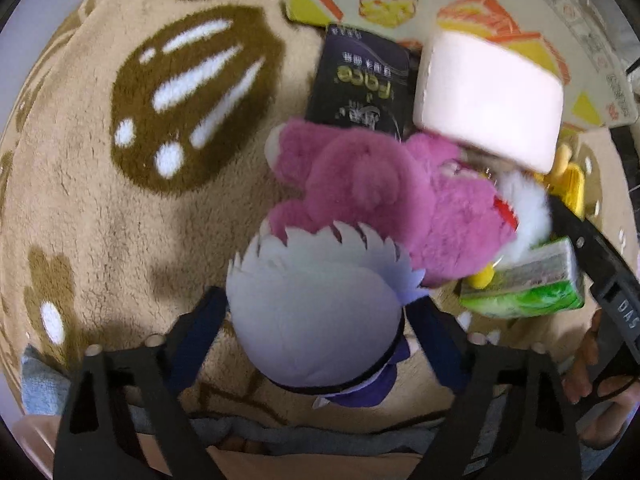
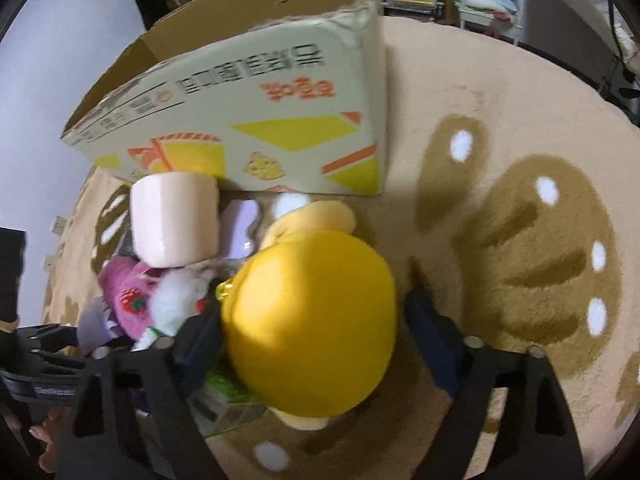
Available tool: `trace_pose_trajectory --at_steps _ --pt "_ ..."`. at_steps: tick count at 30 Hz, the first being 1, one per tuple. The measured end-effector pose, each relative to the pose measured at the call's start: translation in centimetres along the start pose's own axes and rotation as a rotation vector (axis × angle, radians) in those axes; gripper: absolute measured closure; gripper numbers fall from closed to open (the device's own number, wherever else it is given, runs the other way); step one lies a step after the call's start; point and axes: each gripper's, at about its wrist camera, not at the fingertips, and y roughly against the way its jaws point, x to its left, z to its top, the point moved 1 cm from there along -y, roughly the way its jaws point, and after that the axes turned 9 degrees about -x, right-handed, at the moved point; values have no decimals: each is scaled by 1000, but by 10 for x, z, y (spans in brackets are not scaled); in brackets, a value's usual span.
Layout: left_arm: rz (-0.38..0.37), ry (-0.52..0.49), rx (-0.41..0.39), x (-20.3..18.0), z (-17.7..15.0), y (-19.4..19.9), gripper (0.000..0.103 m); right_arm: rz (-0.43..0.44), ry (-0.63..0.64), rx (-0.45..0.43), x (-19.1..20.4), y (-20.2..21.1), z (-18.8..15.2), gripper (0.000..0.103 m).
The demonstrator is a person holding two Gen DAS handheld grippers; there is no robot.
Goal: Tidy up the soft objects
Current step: 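Grasp the white-haired plush doll with the left tool while the right tool grasps the yellow duck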
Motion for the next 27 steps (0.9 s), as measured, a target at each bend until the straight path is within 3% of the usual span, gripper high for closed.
trace_pose_trajectory --at_steps 1,4,12,20,21,27 --pt "11 -16 -4 -1 -4 -3 35 7 6 -4 2 2 0 22" --pt "35 -55 -45 -12 -11 2 38 -17 28 -18 6 5 -3 24" --pt "88 -79 -224 -14 -19 41 39 -39 38 -86 8 25 -1 25" --pt "137 -57 -504 -13 -25 101 39 -4 35 -277 12 79 1 25" --pt "140 -54 -528 -10 -37 102 39 -1 38 -302 13 86 1 26" --pt "169 -33 -784 -6 -53 145 39 -3 94 -487 33 128 3 26"
